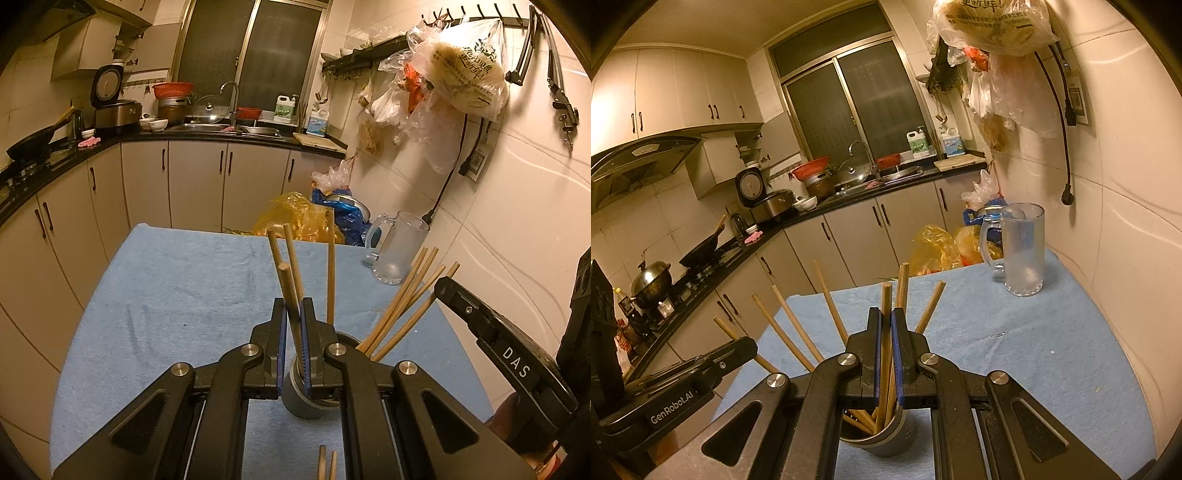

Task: Organize utensils
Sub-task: 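Open the right gripper to release the chopstick into the holder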

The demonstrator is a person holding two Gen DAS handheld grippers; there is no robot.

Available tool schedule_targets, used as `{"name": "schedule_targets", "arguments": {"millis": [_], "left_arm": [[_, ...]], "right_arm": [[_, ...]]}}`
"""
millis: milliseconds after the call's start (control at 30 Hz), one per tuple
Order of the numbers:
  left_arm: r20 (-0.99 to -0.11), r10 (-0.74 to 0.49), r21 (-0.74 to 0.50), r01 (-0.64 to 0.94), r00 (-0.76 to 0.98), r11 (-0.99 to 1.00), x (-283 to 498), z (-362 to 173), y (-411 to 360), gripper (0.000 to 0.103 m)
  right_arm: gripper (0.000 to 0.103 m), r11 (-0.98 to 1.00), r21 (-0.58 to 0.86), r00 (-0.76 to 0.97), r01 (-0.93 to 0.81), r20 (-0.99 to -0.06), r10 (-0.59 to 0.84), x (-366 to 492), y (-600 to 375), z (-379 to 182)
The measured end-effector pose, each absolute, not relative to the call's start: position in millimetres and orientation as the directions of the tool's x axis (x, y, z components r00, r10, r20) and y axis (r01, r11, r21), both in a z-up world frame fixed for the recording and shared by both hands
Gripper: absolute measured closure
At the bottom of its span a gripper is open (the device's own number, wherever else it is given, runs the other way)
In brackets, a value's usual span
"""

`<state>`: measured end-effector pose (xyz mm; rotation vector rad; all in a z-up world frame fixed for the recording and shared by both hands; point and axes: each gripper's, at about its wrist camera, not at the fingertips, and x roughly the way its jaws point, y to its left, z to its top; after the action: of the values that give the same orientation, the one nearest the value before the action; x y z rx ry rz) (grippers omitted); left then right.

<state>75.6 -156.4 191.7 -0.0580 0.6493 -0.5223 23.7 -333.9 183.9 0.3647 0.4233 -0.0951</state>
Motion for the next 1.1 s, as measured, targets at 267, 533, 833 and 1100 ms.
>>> {"name": "schedule_targets", "arguments": {"millis": [267, 533, 833, 1100], "left_arm": [[-0.569, -0.478, -0.212, 0.442, 0.669, 0.872, 78, 190, -155, 0.096], [-0.57, -0.477, -0.212, 0.441, 0.669, 0.872, 79, 189, -156, 0.096], [-0.563, -0.468, -0.207, 0.432, 0.681, 0.878, 76, 187, -151, 0.081], [-0.562, -0.46, -0.211, 0.418, 0.688, 0.883, 74, 187, -144, 0.071]], "right_arm": [[0.097, 0.931, 0.328, 0.907, 0.162, -0.42, -0.01, 24, -333, 185], [0.096, 0.928, 0.338, 0.904, 0.158, -0.428, 0.002, 24, -332, 185], [0.096, 0.925, 0.343, 0.905, 0.161, -0.426, 0.0, 21, -334, 188], [0.082, 0.924, 0.347, 0.914, 0.161, -0.406, -0.007, 11, -335, 195]]}}
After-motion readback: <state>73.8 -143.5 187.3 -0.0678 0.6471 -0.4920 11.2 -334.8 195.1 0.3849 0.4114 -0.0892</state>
